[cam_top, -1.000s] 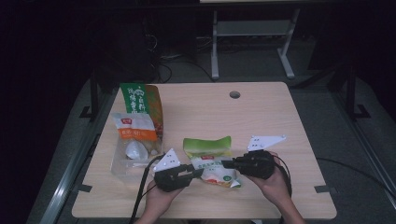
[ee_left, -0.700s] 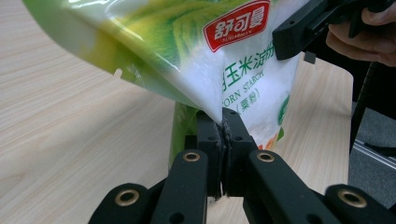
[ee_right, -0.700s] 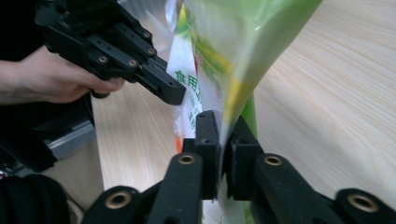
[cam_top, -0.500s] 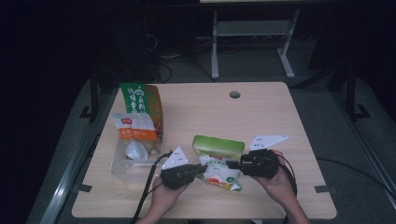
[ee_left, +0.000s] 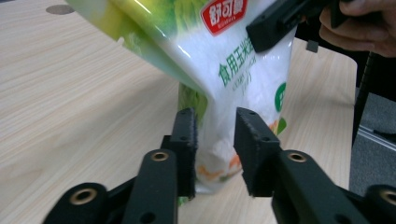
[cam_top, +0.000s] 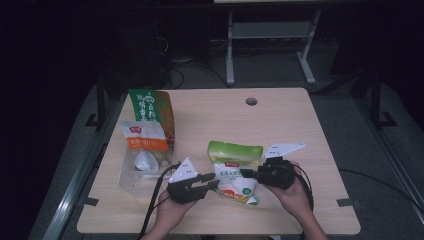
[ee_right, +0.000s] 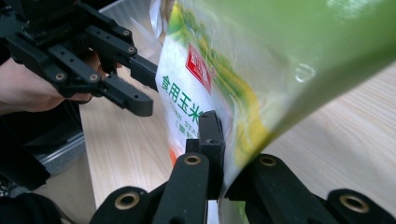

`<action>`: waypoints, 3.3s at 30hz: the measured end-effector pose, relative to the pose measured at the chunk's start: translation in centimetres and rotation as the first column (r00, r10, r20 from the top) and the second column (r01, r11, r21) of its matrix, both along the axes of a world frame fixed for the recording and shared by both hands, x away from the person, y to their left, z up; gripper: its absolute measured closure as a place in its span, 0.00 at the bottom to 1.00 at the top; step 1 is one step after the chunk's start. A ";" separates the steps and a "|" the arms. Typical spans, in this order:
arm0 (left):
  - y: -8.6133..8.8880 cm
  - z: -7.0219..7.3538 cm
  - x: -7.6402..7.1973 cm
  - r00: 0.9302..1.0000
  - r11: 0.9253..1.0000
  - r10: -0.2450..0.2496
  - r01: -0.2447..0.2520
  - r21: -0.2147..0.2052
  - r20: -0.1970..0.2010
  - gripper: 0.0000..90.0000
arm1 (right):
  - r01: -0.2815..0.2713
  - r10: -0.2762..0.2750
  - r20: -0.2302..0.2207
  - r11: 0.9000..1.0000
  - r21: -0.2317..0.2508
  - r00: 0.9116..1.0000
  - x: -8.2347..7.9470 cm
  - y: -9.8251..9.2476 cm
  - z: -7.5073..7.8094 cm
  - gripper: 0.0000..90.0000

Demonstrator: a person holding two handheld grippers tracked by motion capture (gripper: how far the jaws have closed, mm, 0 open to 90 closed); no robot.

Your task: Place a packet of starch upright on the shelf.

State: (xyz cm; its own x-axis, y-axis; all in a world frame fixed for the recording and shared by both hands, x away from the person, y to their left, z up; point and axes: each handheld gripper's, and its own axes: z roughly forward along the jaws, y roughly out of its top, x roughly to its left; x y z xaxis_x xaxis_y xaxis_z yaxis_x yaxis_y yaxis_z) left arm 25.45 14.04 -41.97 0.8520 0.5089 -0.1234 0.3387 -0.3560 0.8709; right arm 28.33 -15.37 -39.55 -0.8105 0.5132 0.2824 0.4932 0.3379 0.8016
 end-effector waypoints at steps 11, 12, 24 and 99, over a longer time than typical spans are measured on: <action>1.7 0.1 -1.7 0.999 0.999 -0.036 0.036 0.012 0.010 0.58 | 0.029 -0.029 0.005 0.999 0.026 1.000 0.0 -0.1 1.4 0.99; 1.8 0.1 -1.8 0.999 0.999 -0.041 0.041 0.013 0.011 0.57 | 0.032 -0.032 0.003 0.999 0.030 0.999 0.0 -0.1 1.5 0.99; 2.2 -0.6 -2.8 0.996 0.997 -0.083 0.083 0.004 0.017 0.51 | 0.034 -0.033 -0.013 0.996 0.084 0.999 1.2 0.6 3.5 0.99; 1.8 -1.1 -4.4 0.980 0.982 -0.189 0.188 0.023 0.069 0.38 | -0.363 0.370 -0.048 0.924 0.117 0.928 7.9 25.2 7.7 0.99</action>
State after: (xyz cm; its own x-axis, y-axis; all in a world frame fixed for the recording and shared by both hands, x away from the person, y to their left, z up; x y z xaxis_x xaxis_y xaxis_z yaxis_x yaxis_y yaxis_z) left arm 21.02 15.84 -43.08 0.9391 0.3396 -0.0527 0.2023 -0.4222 0.8836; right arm 36.25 9.79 -31.82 -0.9134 0.1483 0.3790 0.4050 0.4217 0.8112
